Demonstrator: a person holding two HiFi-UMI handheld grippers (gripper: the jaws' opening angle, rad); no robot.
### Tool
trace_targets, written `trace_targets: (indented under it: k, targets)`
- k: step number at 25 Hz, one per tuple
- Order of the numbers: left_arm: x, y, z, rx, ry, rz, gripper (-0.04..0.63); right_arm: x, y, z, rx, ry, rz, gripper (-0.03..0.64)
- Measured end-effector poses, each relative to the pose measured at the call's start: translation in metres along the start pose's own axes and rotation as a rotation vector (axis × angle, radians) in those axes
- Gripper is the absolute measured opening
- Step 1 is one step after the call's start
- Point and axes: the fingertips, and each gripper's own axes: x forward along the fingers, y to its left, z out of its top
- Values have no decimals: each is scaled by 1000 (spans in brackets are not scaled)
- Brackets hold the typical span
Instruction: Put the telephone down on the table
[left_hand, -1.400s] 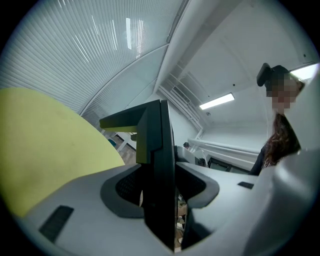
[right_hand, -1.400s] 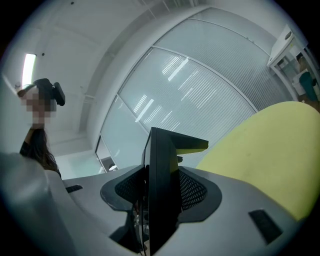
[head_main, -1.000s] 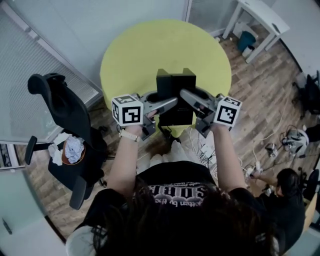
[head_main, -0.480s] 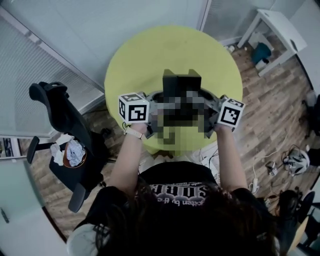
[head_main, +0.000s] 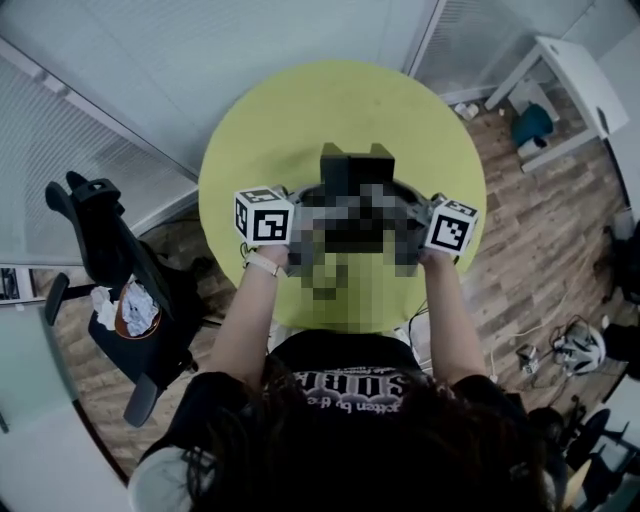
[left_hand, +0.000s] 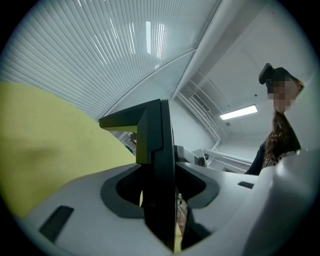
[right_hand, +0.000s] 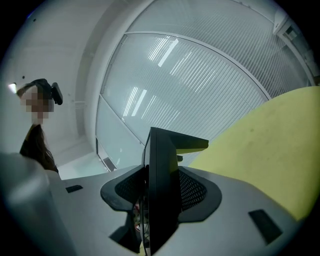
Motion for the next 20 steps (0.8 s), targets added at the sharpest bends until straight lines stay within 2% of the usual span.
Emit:
trace_targets:
  k: [8, 20]
  targets:
    - [20, 50, 5, -48, -4, 22, 189, 14, -52, 7, 50, 20, -6, 212]
    - [28, 114, -12, -168, 17, 69, 189, 34, -116, -14, 161, 65, -34, 213]
